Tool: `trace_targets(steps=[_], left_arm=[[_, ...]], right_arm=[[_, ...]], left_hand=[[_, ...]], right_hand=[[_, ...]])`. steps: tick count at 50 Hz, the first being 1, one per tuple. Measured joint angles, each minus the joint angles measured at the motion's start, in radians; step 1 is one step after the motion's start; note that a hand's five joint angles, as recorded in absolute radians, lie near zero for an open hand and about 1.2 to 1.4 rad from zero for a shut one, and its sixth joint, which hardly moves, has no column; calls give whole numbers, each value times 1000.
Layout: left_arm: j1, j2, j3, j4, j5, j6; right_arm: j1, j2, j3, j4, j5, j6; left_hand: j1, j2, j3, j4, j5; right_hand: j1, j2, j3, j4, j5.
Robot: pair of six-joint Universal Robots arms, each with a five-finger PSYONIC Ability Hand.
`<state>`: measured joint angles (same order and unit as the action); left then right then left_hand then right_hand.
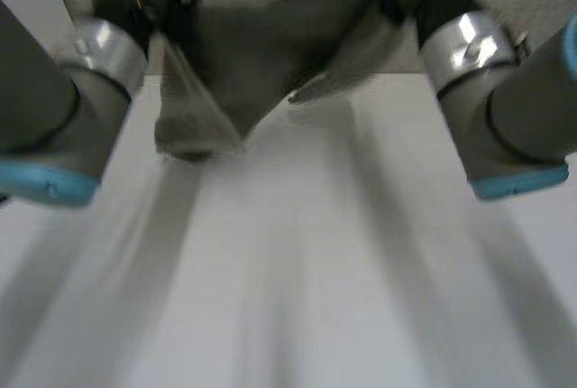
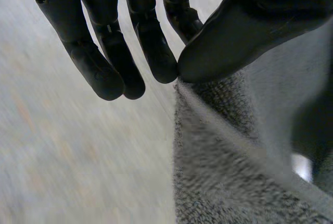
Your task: Fold the towel.
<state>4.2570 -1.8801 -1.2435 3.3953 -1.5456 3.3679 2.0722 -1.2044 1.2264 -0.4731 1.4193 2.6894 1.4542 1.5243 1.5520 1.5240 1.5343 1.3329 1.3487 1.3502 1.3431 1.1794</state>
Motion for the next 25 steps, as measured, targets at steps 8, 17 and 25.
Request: trace_targets(steps=[8, 17, 25], left_arm=[[-15, -9, -339, -7, 12, 132], [-83, -22, -526, -9, 65, 229], [-107, -17, -528, -7, 69, 244]], right_arm=[[-3, 97, 140, 317, -88, -219], [-19, 121, 316, 375, -68, -324], [-34, 87, 395, 303, -59, -294]], left_hand=[[0, 0, 0, 0, 0], [0, 0, 1, 0, 0], [0, 0, 1, 0, 0]], right_hand=[[0, 0, 1, 0, 0], [0, 0, 1, 0, 0], [-433, -442, -443, -436, -464]])
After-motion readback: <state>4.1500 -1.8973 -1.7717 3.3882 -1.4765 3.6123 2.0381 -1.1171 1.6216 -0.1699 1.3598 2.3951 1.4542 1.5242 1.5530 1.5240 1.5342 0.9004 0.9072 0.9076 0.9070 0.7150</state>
